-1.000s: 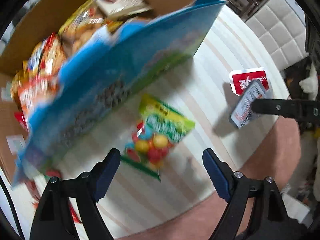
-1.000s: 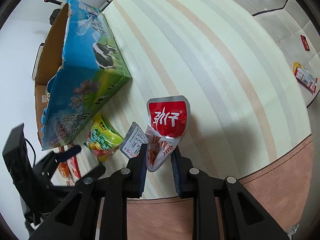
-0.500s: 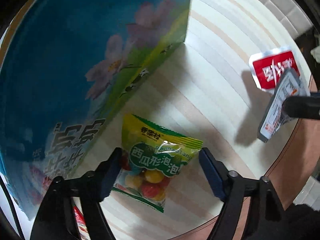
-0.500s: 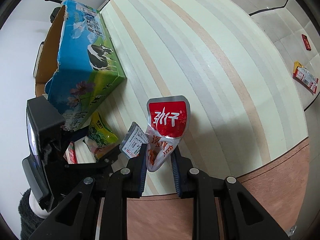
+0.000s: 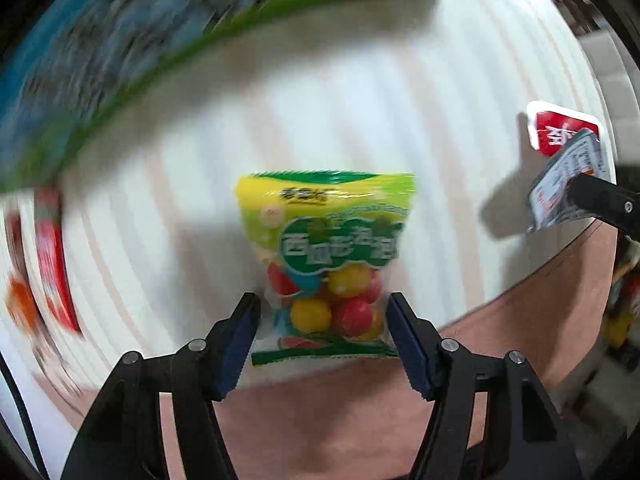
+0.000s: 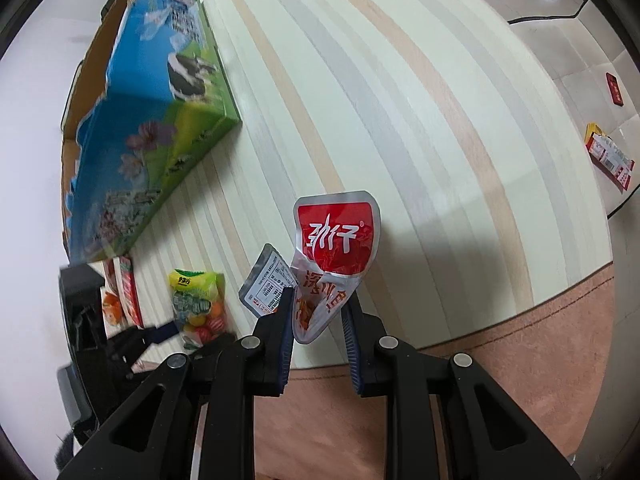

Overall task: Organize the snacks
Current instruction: 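Grasp green watermelon candy bag with left tool while right tool holds red-white pouch, then carry candy bag and red-white pouch into the box and release both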

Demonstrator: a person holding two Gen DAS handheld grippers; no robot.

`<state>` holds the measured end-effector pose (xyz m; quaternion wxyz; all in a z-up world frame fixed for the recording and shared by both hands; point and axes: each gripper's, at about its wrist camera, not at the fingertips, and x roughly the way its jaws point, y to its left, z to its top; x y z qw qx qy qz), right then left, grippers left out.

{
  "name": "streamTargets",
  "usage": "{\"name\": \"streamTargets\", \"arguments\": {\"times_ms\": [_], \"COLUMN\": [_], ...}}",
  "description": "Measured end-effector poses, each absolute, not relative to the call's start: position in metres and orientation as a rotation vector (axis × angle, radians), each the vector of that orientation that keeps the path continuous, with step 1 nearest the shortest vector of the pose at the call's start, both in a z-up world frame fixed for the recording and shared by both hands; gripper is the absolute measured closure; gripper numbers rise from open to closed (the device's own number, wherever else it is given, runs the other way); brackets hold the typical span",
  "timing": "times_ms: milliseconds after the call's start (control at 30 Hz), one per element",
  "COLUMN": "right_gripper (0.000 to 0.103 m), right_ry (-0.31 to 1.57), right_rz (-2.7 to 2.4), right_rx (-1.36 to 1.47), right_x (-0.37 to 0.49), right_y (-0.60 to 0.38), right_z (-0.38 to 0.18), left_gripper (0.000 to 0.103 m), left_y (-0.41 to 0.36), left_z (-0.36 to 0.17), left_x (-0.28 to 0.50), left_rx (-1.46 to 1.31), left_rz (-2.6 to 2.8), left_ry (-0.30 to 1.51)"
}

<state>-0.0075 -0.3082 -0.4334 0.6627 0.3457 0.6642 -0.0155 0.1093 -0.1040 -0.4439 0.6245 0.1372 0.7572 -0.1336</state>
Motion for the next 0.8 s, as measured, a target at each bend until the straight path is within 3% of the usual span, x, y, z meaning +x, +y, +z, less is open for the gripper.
{"name": "streamTargets", "arguments": {"times_ms": [400,467,633,800], "right_gripper": [0.076,0.062,0.039,0.036], "right_ry": [1.551,1.55,1.524,1.506], "right_rz": [-0.016,-0.021,-0.049,-0.098], "right_rx": [0.812,0.838,0.888,0.896], "right_x": [-0.007,-0.011,-0.007,0.003], "right_y": [-0.288,-0.292,-0.294,-0.291], "right_z": [-0.456,-0.459,-0.461,-0.457], "left_gripper": [0.04,0.04,0.04,0.04], "left_y": [-0.051,-0.063,-0.079,-0.108], "left_z": [-0.441,-0.445,-0.451,-0.466], "left_x": [0.121,0.118,0.132,0.127], "left_rx": [0.241,0.243,0.248,0.281], "left_rz": [-0.291,-0.28,-0.267,-0.248], "left_ry": [1.761,1.757,1.75,1.74]}}
